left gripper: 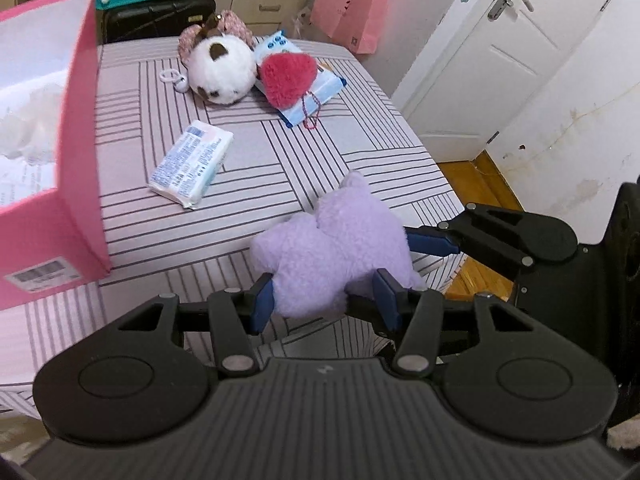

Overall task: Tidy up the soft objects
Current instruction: 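Carry the lilac plush with the right gripper over the pink box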

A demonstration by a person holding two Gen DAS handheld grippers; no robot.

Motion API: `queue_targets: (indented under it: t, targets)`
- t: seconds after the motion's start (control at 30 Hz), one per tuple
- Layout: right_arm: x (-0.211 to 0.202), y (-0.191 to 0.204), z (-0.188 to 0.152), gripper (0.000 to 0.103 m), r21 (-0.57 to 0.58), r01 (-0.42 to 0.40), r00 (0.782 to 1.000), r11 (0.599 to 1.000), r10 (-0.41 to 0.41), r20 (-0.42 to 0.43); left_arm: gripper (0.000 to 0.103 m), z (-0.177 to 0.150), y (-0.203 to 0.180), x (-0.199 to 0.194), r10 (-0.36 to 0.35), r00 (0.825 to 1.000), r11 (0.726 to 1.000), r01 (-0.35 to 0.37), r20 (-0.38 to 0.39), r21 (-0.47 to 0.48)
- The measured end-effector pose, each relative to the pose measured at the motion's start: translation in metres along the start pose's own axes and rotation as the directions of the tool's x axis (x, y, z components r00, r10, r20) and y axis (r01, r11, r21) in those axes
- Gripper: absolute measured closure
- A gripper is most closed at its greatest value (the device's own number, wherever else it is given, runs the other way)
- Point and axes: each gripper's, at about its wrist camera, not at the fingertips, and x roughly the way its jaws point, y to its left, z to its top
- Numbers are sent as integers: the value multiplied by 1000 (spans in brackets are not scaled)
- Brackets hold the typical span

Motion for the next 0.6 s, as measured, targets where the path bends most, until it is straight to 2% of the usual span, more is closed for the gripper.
queue_targets:
  t: [0.23,0.33,0.47,0.6]
  targets:
    - [-6,14,17,44,4,-87,995,996,87,-54,52,-6,7,-27,2,1000,1000,-2,-14,-20]
    - [-11,21,25,44,-3,-122,991,993,121,-63,52,-10,13,-41,3,1000,997,-4,-7,-71]
    - [-19,26,39,44,-17,-169,984,985,168,-54,52,-14,18,-62,4,999,993,0,37,-117]
    - [-25,33,55,44,-78,-182,983,980,181,-16,52,-13,19,-81,37,994,995,-28,98,-99]
